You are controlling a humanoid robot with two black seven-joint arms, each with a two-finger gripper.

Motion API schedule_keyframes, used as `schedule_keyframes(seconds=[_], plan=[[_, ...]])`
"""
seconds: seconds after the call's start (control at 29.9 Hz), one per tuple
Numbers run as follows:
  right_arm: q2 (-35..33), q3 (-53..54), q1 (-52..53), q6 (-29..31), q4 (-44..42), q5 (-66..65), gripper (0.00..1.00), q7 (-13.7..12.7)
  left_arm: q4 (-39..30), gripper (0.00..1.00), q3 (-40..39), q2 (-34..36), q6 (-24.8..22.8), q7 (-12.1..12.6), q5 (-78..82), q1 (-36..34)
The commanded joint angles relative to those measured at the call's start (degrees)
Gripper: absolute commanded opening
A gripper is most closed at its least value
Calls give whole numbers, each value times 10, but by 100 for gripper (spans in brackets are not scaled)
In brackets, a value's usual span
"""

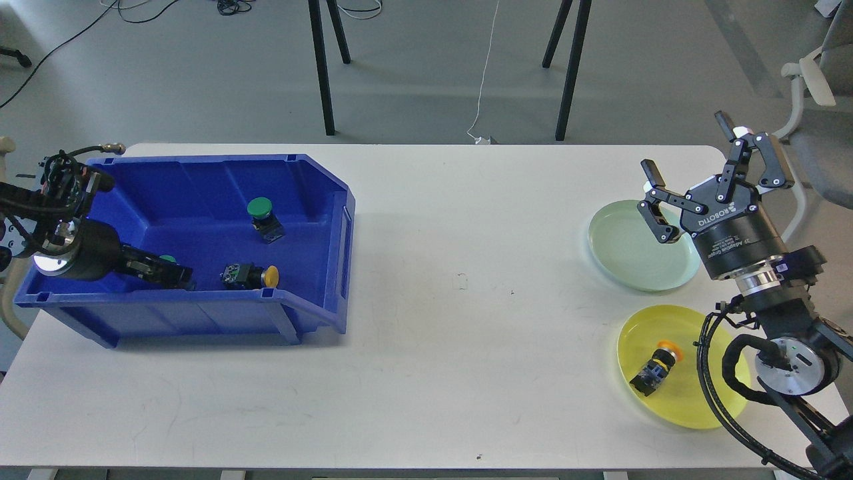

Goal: Pass button and place on color plate
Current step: 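Grasp a green-capped button in the bin with the left gripper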

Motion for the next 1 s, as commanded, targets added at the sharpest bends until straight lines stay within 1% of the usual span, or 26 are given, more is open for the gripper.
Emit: schedule_keyframes(seconds=[0.0,0.03,0.07,0.13,0.17,0.54,0.67,0.8,0.97], plan=[[0,1,0,-1,0,0,100,0,0,63,-3,0,0,0,-1,-2],[0,1,0,0,1,0,100,0,0,59,-4,0,0,0,-1,-2],[0,2,0,0,2,0,100,0,0,51,-3,0,0,0,-1,-2],[0,3,0,0,2,0,100,0,0,47,-6,0,0,0,-2,-2],[0,4,0,0,2,0,100,0,0,42,-6,0,0,0,-2,-2],[-1,6,-3,7,1,0,100,0,0,18,-7,0,0,0,0,-2],[0,6,-3,7,1,0,100,0,0,15,-8,0,0,0,-3,-2],[0,7,-3,7,1,0,100,0,-9,15,-10,3,0,0,-10,-10],[0,7,-3,7,1,0,100,0,-34,14,-64,11,0,0,-14,-17]])
